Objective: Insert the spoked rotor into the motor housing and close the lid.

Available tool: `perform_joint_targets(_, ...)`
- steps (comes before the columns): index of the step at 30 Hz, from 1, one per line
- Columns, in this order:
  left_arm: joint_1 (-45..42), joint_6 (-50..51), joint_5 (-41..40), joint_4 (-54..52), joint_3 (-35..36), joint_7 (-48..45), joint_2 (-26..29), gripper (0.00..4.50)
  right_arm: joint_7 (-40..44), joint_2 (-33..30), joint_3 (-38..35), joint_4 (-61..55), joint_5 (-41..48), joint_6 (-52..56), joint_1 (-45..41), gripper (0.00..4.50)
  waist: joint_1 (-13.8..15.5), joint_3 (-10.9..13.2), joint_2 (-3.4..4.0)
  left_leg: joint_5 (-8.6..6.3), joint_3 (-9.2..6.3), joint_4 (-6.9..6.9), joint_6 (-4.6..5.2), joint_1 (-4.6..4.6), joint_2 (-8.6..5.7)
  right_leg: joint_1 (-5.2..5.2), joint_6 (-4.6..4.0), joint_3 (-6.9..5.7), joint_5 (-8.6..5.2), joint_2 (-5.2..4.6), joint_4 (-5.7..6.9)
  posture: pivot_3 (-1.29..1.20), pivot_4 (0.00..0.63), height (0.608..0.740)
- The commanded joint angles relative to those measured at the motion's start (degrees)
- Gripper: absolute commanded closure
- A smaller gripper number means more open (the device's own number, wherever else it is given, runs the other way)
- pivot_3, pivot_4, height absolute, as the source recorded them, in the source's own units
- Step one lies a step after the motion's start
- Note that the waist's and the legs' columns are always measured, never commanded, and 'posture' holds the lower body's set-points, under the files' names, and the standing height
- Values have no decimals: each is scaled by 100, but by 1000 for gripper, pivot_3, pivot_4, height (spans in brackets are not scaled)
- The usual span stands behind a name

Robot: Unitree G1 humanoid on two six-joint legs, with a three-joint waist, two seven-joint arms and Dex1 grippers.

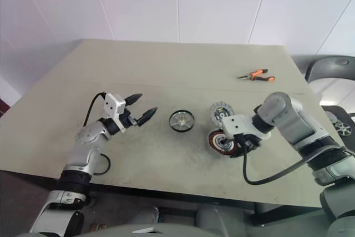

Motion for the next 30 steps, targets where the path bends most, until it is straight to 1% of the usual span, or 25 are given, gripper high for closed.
perform_joint_targets(1,-89,-67,-10,-102,46,20,28,0,21,287,-69,-283,120,66,-183,2408,0,0,-1,0,-1,0,0,0,0,0,0,0,0,0,0,0,0,740)
perform_joint_targets(5,-82,-57,-9,-124,49,35,26,0,22,513,-33,-341,61,177,-205,2408,-17,0,-1,0,-2,-2,0,3,2,-1,-1,0,1,2,2,0,0,740)
perform_joint_targets(8,-65,-62,-7,-141,73,59,45,0,27,138,-25,-612,541,421,-380,2408,-5,1,2,0,-3,-1,0,3,3,-2,-1,0,1,3,5,0,0,740)
perform_joint_targets(10,-68,-61,-10,-136,76,62,52,0,28,97,-70,-649,682,502,-437,2408,-2,2,2,0,-4,-1,0,0,2,-3,-1,0,1,2,5,0,0,740)
perform_joint_targets(12,-77,-66,-5,-125,68,74,49,0,28,152,-137,-575,797,583,-516,1854,-8,2,1,0,-2,-1,0,1,2,-1,-1,0,1,1,2,0,0,740)
perform_joint_targets(13,-81,-68,-4,-120,66,80,47,0,28,142,-135,-521,835,582,-554,1651,-4,2,1,0,-2,-1,0,1,2,-1,-1,0,1,1,2,0,0,740)
perform_joint_targets(17,-79,-73,-6,-122,74,92,55,0,28,-3,-177,-159,982,485,-710,323,13,2,0,0,-3,-1,0,2,1,1,-1,-1,1,1,2,0,0,740)
perform_joint_targets(20,-76,-75,-7,-122,74,98,58,0,28,-153,-181,158,1248,356,-895,323,10,2,1,0,-1,1,0,-1,-2,0,-1,0,1,-5,0,0,0,740)
perform_joint_targets(23,-63,-72,-9,-142,62,103,52,0,28,111,-640,633,1982,738,-1282,323,-25,3,2,0,-1,0,0,0,-2,0,-2,0,1,-5,-1,0,0,740)
perform_joint_targets(25,-61,-71,-7,-144,61,107,54,0,1,430,-1070,1167,2178,883,-1599,323,-35,3,1,0,0,-2,0,4,0,0,-2,2,2,-2,3,0,0,740)
perform_joint_targets(27,-39,-73,-11,-157,71,110,62,0,-312,874,-1683,1807,2633,1443,-2013,323,-42,3,1,0,-1,-3,0,8,4,0,-4,1,3,6,6,0,0,740)
perform_joint_targets(29,-25,-73,-14,-166,77,113,66,0,-470,1101,-1987,2098,2766,1732,-2207,323,-13,2,1,1,-4,-1,1,7,4,-1,-7,1,5,6,9,0,0,740)
perform_joint_targets(30,10,-66,-51,-174,129,141,63,0,-698,1217,-2113,2356,2665,1623,-2270,491,3,2,0,1,-6,-1,0,5,4,-1,-8,0,5,6,9,0,0,740)
